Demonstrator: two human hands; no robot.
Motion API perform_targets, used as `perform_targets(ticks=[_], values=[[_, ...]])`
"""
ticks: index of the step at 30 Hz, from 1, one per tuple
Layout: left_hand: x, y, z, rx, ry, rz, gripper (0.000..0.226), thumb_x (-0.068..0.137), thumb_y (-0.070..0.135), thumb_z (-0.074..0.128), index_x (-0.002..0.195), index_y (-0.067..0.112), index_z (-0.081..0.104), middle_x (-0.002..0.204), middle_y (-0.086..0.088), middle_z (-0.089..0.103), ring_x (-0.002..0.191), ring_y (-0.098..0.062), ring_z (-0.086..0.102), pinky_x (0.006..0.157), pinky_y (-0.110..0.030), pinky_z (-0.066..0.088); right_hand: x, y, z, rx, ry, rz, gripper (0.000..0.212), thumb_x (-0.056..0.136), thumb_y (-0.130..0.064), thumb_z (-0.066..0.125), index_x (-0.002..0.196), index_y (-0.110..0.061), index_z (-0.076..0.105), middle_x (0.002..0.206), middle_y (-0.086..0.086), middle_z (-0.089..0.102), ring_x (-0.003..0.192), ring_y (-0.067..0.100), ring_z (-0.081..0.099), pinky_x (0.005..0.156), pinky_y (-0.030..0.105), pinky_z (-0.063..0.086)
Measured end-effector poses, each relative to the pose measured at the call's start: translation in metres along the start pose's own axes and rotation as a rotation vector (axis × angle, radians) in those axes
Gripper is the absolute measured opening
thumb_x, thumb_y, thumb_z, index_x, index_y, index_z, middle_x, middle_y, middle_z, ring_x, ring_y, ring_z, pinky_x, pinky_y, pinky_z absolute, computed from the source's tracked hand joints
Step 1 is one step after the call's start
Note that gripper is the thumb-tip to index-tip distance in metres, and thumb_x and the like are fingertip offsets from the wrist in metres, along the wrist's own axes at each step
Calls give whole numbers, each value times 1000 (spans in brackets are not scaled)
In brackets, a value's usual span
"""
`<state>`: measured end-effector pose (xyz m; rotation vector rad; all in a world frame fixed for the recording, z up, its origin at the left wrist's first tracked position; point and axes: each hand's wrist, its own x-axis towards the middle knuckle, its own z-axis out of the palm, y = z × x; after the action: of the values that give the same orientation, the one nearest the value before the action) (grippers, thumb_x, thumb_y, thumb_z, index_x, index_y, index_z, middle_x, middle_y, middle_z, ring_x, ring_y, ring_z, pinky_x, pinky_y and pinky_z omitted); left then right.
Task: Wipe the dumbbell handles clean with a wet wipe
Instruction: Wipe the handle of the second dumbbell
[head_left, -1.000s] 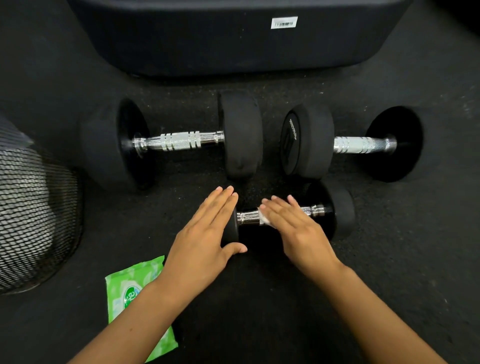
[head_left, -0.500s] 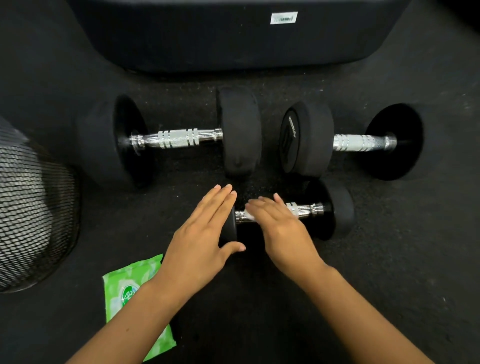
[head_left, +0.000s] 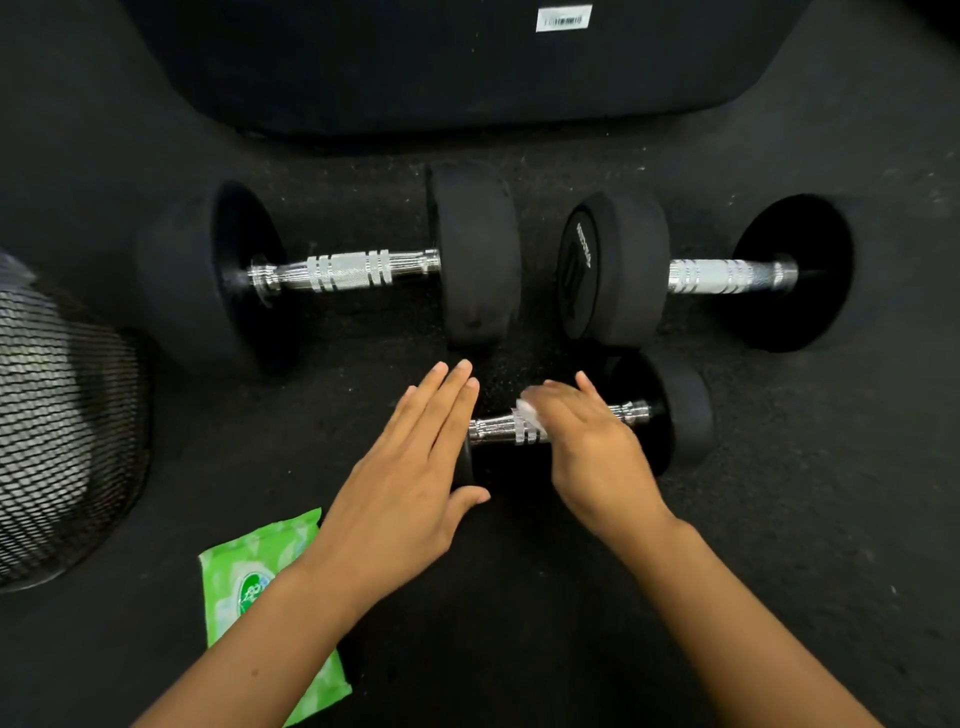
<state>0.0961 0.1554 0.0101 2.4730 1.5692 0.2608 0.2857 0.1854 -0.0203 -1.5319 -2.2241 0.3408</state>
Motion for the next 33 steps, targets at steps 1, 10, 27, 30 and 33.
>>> perform_targets(ticks=[1,10,27,30,33], values=[[0,-1,0,-20,-8,2,84,82,44,54,145,5,15,155,-7,15,143,-19,7,114,-35,4,3,-6,4,4,-3,30,37,83,-4,39,112,-6,62,111,10,65,111,25,58,111,31,21],[3,-4,1,-126,1,-2,88,79,40,66,146,11,16,154,0,18,143,-13,9,115,-31,5,2,-5,2,3,38,28,39,80,0,38,108,-5,64,108,9,66,109,24,58,110,33,24],[5,-3,0,-183,-4,-19,90,78,35,71,147,16,16,155,7,14,142,-7,4,115,-25,2,-7,-8,4,-76,-3,-160,39,81,-4,45,117,-5,61,121,10,62,118,26,54,110,40,24],[5,-3,0,-184,-14,-24,90,78,34,71,147,17,16,155,7,13,142,-6,4,115,-26,2,6,-24,9,-53,-30,-104,42,80,-14,38,111,-3,64,113,13,66,111,28,59,105,46,26],[5,-3,-1,-196,-21,-26,91,78,35,71,146,18,15,154,8,14,142,-5,4,115,-25,2,-8,-23,8,-65,-47,-203,45,82,-17,37,117,-4,62,122,12,62,118,27,54,105,44,29]])
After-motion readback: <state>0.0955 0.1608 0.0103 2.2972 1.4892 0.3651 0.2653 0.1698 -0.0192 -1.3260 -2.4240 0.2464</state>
